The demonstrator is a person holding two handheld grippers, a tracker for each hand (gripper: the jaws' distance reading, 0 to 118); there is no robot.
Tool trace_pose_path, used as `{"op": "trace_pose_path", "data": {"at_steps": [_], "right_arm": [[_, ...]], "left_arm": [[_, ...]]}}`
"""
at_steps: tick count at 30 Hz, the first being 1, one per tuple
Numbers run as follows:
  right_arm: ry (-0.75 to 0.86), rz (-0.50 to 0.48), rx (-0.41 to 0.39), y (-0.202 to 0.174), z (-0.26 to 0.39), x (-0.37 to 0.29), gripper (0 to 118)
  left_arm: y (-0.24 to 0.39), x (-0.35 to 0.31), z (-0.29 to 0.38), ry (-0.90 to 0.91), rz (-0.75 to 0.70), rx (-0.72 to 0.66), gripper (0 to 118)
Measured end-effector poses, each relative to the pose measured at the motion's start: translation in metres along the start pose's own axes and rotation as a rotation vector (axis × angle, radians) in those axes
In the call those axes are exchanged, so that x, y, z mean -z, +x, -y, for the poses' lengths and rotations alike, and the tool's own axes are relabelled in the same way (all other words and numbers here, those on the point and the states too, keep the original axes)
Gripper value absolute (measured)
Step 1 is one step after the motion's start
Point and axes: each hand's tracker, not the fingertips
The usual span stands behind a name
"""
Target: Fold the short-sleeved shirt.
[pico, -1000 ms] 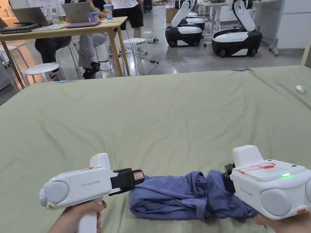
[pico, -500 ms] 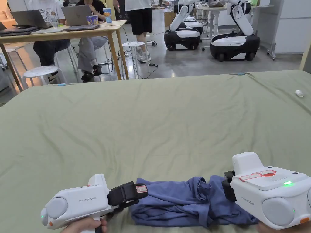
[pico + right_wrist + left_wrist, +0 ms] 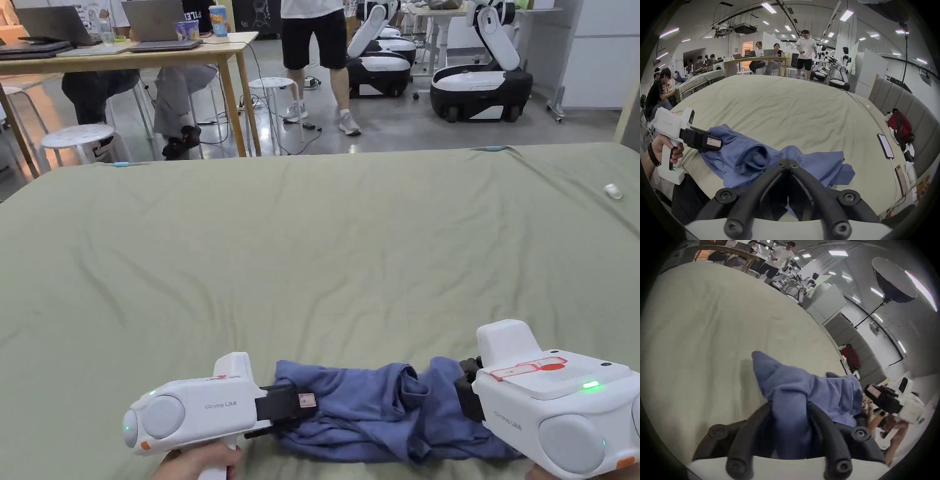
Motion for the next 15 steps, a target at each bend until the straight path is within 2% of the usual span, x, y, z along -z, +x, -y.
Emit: {"op": "trace_pose_path", "data": {"at_steps": [1,2,6,11,15], "right_arm": [[0.000,0.000,0.001,0.000,0.000,0.000,0],[0.001,0.000,0.002,0.000,0.000,-0.001,0],[0.005,0.004,0.003,0.001,-0.001,-0.002,0],[0.017,0.008,0.007,0.000,-0.004,-0.007,0],[0.019,0.003,0.005,-0.003,-0.006,-0.005,0]], "left_arm": [[-0.007,-0.004,-0.001,0.011,0.090,-0.067,18],[-0.007,-0.010,0.000,0.038,0.092,-0.076,18],[-0.012,-0.028,-0.003,0.056,0.033,-0.040,18],[-0.044,-0.069,-0.008,0.119,-0.022,-0.095,18],[-0.076,-0.101,-0.010,0.180,-0.069,-0.203,18]]}}
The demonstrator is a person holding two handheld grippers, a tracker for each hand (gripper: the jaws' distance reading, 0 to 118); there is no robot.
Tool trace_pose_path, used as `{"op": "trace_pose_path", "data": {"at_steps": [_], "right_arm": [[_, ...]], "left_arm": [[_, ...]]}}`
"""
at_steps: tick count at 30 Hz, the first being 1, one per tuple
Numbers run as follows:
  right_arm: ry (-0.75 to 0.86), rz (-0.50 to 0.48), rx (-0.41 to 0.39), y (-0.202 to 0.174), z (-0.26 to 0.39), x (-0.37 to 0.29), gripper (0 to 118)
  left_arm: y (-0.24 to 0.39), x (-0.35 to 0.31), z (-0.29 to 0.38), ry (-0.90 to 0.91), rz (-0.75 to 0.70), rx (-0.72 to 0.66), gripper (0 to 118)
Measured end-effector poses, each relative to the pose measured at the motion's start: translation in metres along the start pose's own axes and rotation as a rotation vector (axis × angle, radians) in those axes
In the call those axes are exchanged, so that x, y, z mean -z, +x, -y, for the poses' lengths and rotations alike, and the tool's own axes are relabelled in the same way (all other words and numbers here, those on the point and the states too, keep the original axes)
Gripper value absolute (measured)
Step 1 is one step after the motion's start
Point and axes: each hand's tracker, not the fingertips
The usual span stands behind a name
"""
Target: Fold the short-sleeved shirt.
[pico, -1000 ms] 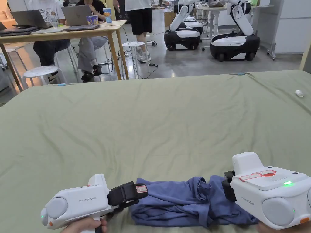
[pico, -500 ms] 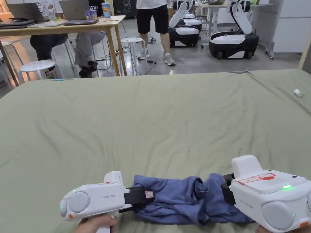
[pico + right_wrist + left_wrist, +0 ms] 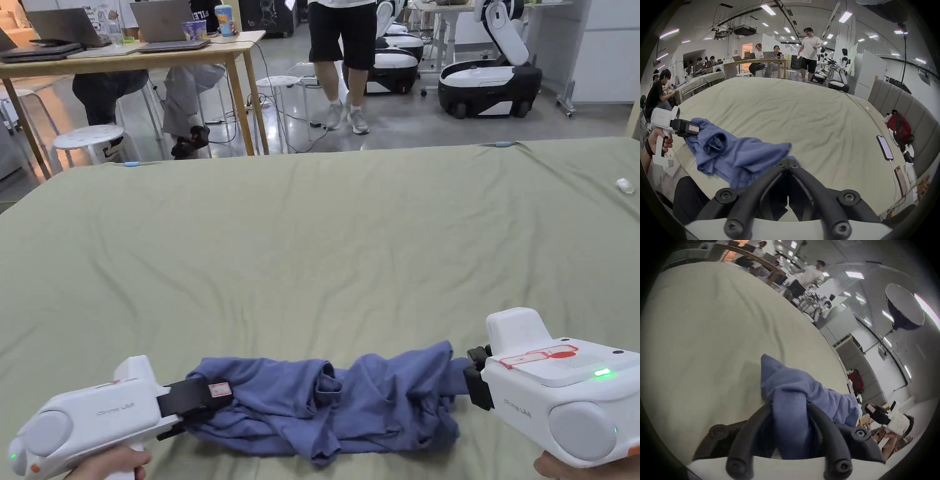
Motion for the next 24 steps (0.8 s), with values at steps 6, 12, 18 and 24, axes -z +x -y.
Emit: {"op": "trace_pose_path", "data": {"at_steps": [6,12,18,24], "right_arm": [[-0.002,-0.021,-0.006,-0.007,0.000,0.003,0],[-0.003,-0.024,-0.015,-0.006,0.003,0.002,0],[0.003,0.001,0.001,0.004,0.004,-0.002,0],[0.006,0.021,0.031,0.021,0.011,-0.008,0]], "left_arm": [[0.012,-0.012,0.007,-0.004,-0.002,0.046,18],[0.056,-0.017,0.005,0.033,0.094,0.113,18],[0.109,0.002,0.012,0.013,0.196,0.195,18],[0.162,0.066,0.042,-0.115,0.279,0.234,18]]}}
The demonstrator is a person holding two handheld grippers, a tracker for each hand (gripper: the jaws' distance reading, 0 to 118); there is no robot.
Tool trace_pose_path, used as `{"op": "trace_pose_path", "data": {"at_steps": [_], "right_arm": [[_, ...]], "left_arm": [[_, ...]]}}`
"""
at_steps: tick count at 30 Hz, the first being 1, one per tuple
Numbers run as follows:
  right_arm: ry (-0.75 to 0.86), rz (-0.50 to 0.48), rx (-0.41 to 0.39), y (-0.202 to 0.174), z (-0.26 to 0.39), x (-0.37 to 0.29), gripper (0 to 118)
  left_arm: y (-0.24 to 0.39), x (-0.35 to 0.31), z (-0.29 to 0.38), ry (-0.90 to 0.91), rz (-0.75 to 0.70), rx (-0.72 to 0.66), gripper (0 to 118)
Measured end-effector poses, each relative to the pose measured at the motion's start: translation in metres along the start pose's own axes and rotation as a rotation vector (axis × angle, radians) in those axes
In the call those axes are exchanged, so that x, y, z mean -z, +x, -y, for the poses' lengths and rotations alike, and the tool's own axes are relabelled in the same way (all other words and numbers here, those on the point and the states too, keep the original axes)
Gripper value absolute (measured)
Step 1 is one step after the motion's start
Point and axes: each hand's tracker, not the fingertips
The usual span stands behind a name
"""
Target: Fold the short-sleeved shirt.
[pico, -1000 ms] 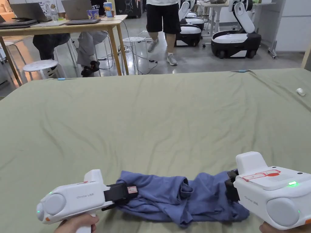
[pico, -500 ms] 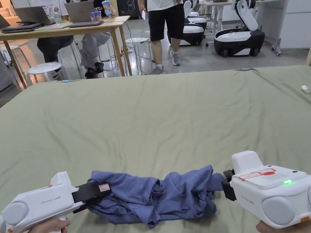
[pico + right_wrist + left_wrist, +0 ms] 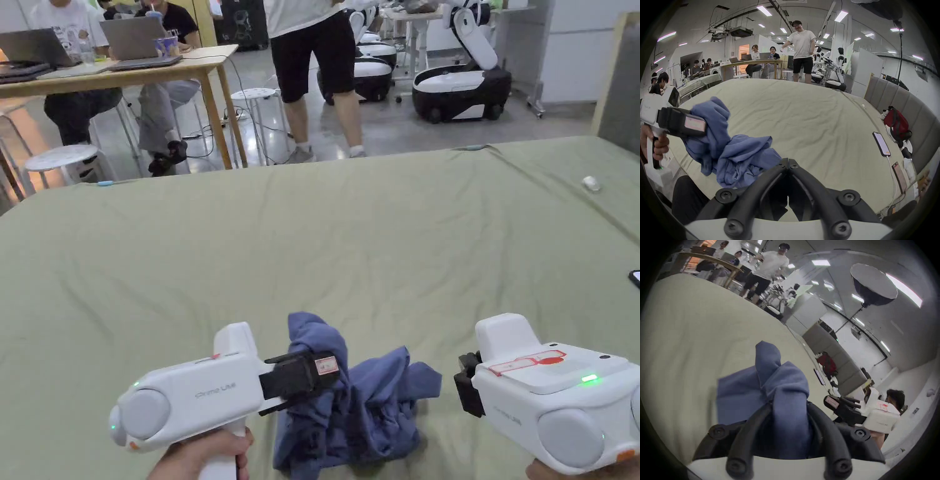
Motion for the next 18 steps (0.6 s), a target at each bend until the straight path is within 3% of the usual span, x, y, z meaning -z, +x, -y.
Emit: {"op": "trace_pose_path", "data": {"at_steps": [5,9,10,12,15,18], "right_arm": [[0.000,0.028,0.032,0.024,0.007,-0.008,0],[0.000,0.063,0.058,0.044,0.012,-0.016,0],[0.000,0.072,0.060,0.048,0.014,-0.017,0],[-0.003,0.085,0.064,0.054,0.015,-0.018,0],[-0.002,0.091,0.076,0.056,0.016,-0.018,0],[0.001,0.079,0.083,0.052,0.017,-0.017,0]], "left_arm": [[0.019,0.072,0.023,-0.117,-0.008,0.050,18],[0.014,0.092,0.031,-0.097,-0.010,-0.062,28],[0.013,0.090,0.029,-0.083,0.008,-0.072,35],[0.010,0.085,0.024,-0.069,0.064,-0.081,64],[0.021,0.069,0.014,-0.078,0.088,-0.043,115],[0.027,0.040,0.002,0.029,0.088,0.030,118]]}}
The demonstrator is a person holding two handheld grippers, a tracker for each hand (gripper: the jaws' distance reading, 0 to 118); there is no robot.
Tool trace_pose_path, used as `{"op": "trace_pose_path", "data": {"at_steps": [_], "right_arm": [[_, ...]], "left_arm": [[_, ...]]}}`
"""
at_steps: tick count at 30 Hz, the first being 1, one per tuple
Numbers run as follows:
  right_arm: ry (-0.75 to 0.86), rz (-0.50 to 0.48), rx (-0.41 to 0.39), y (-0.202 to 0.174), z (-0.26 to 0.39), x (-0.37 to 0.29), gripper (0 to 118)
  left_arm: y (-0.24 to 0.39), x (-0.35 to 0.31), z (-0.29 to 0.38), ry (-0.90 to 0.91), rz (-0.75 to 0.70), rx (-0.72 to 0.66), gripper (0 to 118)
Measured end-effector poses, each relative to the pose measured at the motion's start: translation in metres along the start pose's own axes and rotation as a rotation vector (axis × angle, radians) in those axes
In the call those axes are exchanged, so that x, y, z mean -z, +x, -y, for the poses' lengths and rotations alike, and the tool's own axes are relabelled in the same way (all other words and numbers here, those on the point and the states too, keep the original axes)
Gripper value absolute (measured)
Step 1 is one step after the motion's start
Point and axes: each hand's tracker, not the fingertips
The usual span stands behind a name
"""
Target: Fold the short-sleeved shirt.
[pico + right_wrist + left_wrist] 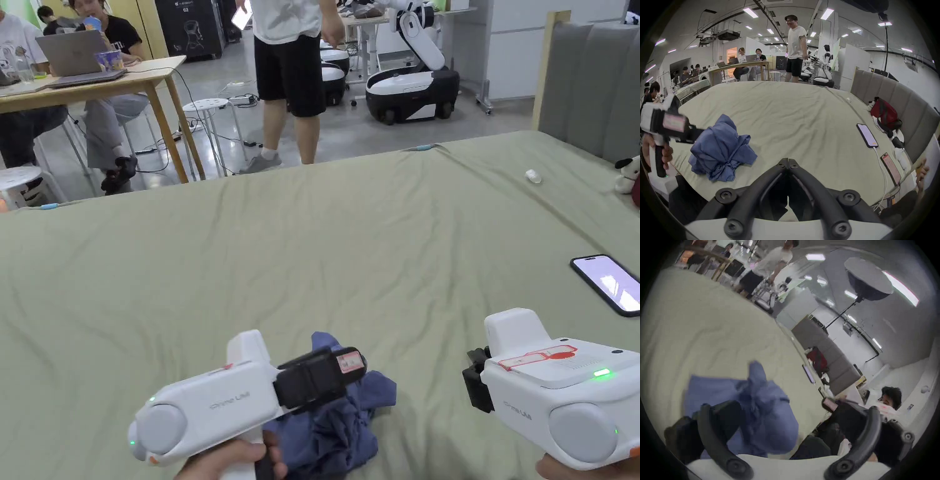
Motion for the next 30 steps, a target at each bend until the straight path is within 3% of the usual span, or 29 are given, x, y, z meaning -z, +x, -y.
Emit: {"op": "trace_pose_path", "data": {"at_steps": [1,2,4,7,8,9,11,12,21,30], "right_arm": [[0.001,-0.006,-0.003,-0.003,0.000,0.000,0],[0.002,-0.013,-0.007,-0.006,0.000,-0.002,0],[0.004,-0.025,-0.013,-0.011,-0.001,-0.002,0],[0.010,-0.039,-0.019,-0.016,-0.002,-0.001,0],[0.011,-0.042,-0.018,-0.018,-0.003,-0.002,0],[0.014,-0.046,-0.018,-0.019,-0.003,-0.002,0],[0.017,-0.052,-0.020,-0.020,-0.004,-0.003,0],[0.018,-0.052,-0.022,-0.020,-0.004,-0.003,0],[0.013,-0.035,-0.007,-0.008,-0.002,-0.003,0],[-0.004,0.008,0.023,0.016,0.009,-0.008,0]], "left_arm": [[0.002,-0.011,-0.004,0.028,0.008,0.010,118],[0.001,-0.022,-0.009,0.036,0.002,0.007,110],[-0.003,-0.038,-0.016,0.035,-0.014,0.010,74],[-0.006,-0.056,-0.016,0.054,-0.089,0.032,48],[-0.009,-0.057,-0.014,0.042,-0.106,0.043,21],[-0.011,-0.058,-0.011,0.031,-0.114,0.048,13],[-0.014,-0.058,-0.004,-0.008,-0.107,0.052,9],[-0.014,-0.057,-0.001,-0.016,-0.105,0.050,0],[0.011,0.016,0.011,-0.116,-0.039,0.092,0],[0.001,0.110,0.019,-0.242,-0.153,0.070,0]]}}
